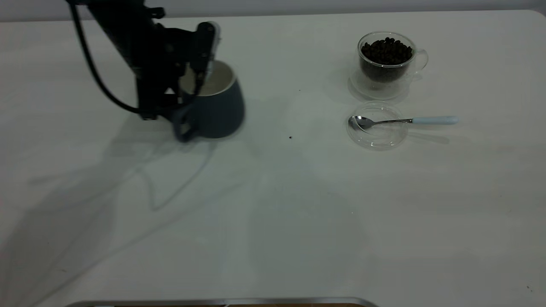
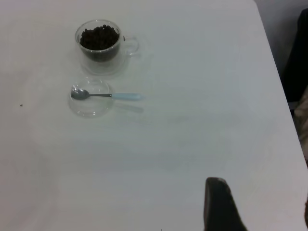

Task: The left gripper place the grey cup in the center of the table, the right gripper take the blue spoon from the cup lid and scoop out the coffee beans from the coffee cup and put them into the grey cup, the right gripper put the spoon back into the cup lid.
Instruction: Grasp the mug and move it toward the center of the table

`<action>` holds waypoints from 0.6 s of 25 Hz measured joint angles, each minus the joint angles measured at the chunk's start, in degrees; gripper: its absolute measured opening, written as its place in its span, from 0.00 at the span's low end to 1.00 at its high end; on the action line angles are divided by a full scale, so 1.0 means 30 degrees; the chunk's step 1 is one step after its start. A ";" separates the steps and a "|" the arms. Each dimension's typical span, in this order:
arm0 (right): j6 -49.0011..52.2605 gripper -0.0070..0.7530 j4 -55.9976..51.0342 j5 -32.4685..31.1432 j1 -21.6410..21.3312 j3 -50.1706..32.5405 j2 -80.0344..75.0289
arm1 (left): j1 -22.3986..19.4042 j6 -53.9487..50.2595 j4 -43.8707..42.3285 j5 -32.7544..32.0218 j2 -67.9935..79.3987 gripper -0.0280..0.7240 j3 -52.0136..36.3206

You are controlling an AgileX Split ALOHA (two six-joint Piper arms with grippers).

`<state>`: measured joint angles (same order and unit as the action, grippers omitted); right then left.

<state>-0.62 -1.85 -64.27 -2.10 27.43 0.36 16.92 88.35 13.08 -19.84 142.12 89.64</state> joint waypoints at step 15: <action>0.0000 0.60 0.0000 0.0000 0.0000 0.0000 0.0000 | 0.1221 0.0200 0.2041 0.0581 0.0326 0.79 0.0584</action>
<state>-0.62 -1.85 -64.27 -2.10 27.43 0.36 20.58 88.95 19.20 -18.10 143.10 91.40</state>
